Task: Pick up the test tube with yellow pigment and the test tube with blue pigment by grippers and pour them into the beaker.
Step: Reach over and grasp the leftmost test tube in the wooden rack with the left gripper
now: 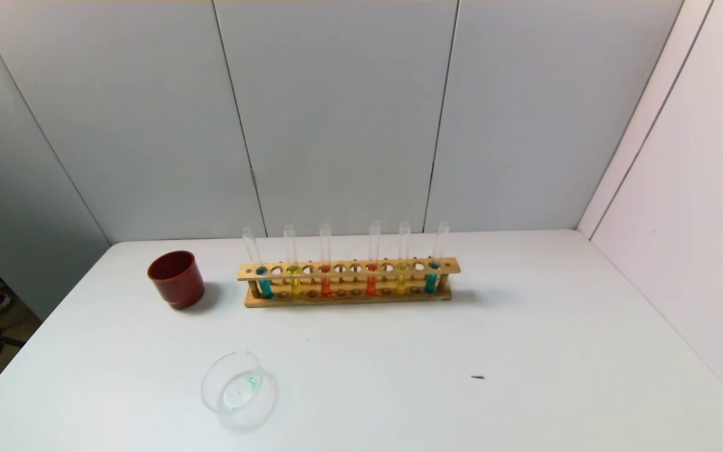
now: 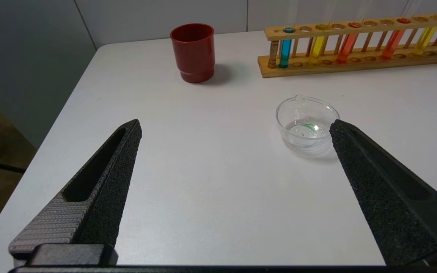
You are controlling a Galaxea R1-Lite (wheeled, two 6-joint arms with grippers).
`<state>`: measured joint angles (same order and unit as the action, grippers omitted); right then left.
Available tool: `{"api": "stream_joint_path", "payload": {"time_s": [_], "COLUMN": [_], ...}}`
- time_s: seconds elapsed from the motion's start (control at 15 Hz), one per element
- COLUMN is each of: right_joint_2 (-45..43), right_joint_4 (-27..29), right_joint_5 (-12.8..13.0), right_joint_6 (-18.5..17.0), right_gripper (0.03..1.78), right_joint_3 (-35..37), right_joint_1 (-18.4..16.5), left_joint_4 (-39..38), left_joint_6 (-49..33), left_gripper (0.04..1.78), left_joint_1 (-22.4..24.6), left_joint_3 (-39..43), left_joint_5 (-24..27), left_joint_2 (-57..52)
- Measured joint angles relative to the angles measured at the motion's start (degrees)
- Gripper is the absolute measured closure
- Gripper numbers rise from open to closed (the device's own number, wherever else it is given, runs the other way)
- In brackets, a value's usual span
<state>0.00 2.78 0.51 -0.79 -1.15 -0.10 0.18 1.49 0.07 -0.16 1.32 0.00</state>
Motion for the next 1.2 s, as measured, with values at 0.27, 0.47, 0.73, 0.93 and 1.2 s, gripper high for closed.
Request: {"api": "stream_joint_path", "payload": {"time_s": [0.27,0.47,0.73,0.93,1.2], "right_joint_2": [0.0,0.0,0.0,0.0,0.0], "right_joint_4": [0.0,0.02,0.02,0.0,0.0], "right_joint_5": [0.01,0.01,0.01,0.01,0.01], "right_joint_6": [0.0,0.0,0.02,0.02,0.02], "right_gripper": [0.11,0.11,0.11,0.11,0.11], "right_joint_3": [0.0,0.0,0.0,0.0,0.0], "right_joint_1": [0.0,0.0,0.0,0.0,0.0], "left_joint_4": [0.0,0.0,0.04,0.06,2.76], "left_joint_6": [-0.01,0.0,0.46,-0.28,0.49], "left_gripper": [0.07,0.07,0.07,0.07,0.07], "left_joint_1": [0.0,0.0,0.0,0.02,0.0], "left_joint_3": [0.0,0.0,0.05,0.02,-4.88], "left_joint_5": [0.0,0.0,0.05,-0.9,1.85], "left_joint_2": [0.0,0.0,0.0,0.0,1.29]}}
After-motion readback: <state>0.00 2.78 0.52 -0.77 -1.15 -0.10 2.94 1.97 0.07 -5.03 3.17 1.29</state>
